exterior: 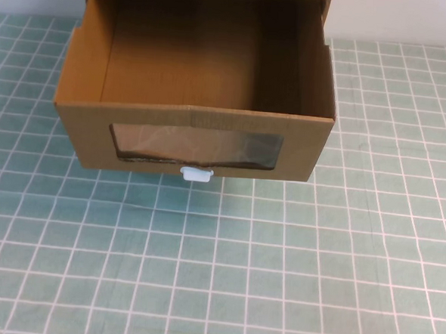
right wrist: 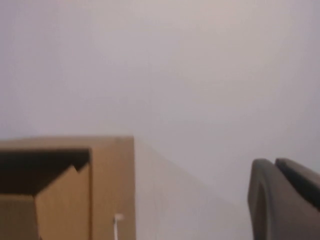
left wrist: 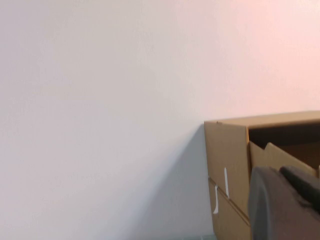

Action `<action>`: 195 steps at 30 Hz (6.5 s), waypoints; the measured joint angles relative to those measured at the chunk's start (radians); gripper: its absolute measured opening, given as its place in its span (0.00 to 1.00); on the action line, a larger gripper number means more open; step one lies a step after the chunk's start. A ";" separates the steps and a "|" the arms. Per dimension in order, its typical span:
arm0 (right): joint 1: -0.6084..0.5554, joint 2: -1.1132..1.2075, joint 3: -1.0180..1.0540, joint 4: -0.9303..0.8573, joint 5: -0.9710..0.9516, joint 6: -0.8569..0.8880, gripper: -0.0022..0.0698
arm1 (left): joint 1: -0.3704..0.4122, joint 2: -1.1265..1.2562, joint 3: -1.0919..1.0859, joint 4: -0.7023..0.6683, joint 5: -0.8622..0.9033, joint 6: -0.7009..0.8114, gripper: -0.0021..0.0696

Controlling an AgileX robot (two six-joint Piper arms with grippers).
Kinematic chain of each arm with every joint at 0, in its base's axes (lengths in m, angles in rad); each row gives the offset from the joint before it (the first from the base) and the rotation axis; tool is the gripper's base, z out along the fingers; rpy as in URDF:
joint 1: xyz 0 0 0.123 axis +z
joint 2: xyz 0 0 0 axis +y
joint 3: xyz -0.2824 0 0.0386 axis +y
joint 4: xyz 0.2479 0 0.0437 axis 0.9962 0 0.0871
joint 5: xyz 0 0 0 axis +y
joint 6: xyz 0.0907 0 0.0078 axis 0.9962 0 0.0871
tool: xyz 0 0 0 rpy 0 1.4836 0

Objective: Close the shoe box

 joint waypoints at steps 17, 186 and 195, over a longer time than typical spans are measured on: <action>0.000 -0.006 0.000 -0.008 -0.303 0.000 0.01 | 0.000 0.000 0.000 0.000 -0.065 -0.002 0.02; 0.956 1.504 -0.941 1.373 -0.224 -1.238 0.01 | -0.157 1.913 -1.925 -0.973 1.141 0.725 0.02; 0.956 1.593 -0.941 0.918 -0.320 -1.038 0.01 | -0.157 1.913 -1.925 -0.973 1.154 0.721 0.02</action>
